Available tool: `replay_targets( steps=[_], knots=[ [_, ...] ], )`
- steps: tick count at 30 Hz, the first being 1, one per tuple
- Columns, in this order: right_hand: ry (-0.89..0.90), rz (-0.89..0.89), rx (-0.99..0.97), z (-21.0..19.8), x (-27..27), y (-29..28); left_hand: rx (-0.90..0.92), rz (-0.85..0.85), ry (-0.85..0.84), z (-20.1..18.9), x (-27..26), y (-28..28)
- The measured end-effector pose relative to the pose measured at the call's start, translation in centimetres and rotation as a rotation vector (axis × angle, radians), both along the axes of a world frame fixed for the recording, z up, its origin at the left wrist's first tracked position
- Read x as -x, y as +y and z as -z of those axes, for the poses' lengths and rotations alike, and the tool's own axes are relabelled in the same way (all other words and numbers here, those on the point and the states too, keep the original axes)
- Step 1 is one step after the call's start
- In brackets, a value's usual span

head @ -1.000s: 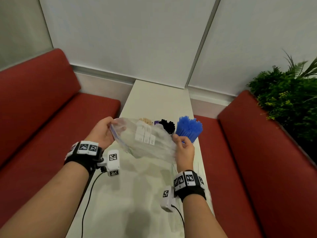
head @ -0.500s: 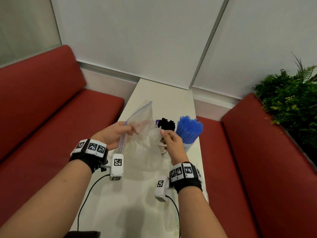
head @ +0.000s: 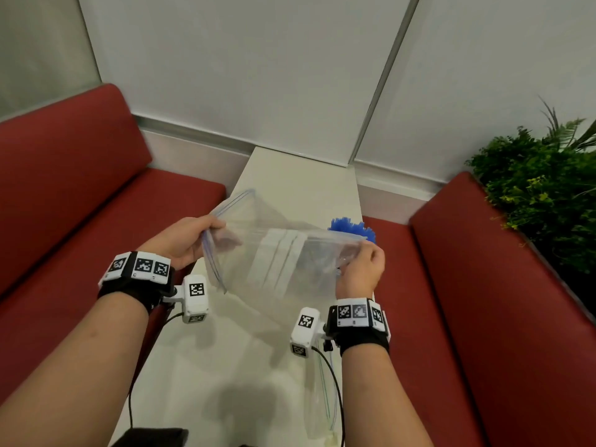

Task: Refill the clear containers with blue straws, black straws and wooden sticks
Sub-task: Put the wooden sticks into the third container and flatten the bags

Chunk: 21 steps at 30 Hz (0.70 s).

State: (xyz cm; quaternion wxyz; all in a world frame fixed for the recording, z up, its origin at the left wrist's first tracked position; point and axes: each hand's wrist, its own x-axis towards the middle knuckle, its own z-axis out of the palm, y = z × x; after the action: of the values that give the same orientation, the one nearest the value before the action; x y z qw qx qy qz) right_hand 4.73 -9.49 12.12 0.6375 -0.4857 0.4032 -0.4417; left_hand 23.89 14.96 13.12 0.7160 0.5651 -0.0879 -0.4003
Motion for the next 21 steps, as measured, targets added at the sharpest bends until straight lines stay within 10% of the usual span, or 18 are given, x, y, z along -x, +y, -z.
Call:
replay_targets(
  steps=[9,14,21],
  knots=[
    [0.019,-0.196,0.349,-0.5,-0.8,1.2,-0.178,0.189,-0.304,-1.1,-0.6,-1.1],
    [0.028,-0.229,0.359,-0.6,-0.9,2.0,-0.153,-0.214,-0.466,-1.6,0.2,-3.5],
    [0.114,0.039,0.294,0.6,0.3,0.3,-0.037,-0.436,-0.24,-2.8,0.8,-4.1]
  ],
)
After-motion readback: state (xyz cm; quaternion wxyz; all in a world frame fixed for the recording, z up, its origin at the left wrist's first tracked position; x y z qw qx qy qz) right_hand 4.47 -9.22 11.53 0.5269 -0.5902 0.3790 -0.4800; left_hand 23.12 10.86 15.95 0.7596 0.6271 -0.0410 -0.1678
